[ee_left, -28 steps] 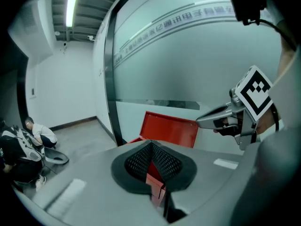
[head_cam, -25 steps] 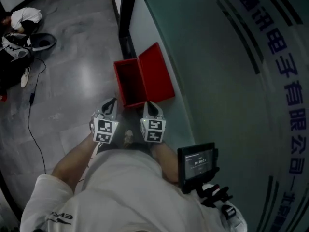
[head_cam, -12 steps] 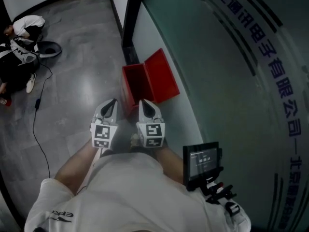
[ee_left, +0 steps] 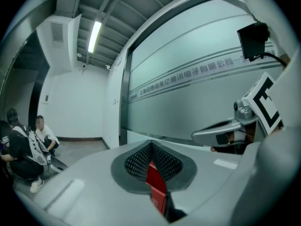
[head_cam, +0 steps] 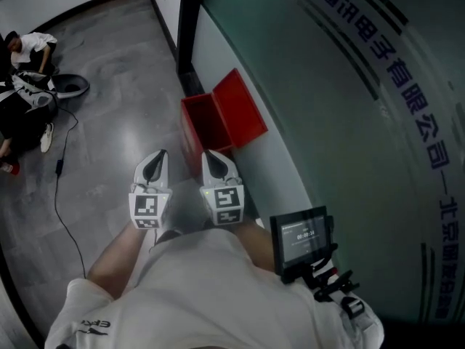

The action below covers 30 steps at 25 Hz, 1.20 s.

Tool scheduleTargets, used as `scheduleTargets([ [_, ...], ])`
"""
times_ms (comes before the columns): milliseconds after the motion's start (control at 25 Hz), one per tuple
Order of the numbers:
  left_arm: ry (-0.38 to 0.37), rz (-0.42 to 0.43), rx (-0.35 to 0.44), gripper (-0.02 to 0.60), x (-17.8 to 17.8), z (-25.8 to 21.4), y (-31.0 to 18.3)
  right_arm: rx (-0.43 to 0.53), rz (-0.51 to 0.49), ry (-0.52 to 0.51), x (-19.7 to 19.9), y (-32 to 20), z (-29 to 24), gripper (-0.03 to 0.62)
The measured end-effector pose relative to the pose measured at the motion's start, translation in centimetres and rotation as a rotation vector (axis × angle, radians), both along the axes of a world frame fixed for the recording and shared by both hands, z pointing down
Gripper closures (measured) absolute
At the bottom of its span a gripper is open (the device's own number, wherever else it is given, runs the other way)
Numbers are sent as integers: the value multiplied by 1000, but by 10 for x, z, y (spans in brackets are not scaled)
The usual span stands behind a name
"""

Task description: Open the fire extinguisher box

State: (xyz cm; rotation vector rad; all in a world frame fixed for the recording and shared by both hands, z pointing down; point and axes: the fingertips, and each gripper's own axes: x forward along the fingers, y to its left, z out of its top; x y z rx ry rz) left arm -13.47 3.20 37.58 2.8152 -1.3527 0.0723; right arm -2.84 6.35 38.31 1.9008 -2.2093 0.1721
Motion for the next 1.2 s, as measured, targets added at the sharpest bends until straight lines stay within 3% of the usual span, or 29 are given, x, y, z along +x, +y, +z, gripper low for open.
scheduleTargets([
  [360,15,-48,32,580,1,-28,-8,32,-57,22,2,-8,-25,582],
  [600,12,-25,59,580,16,-40,-9,23,-50,-10,13,-8,-26,582],
  [1200,9,-38,68,580,14,-40,-15,34,-48,-14,16,-16,-28,583],
])
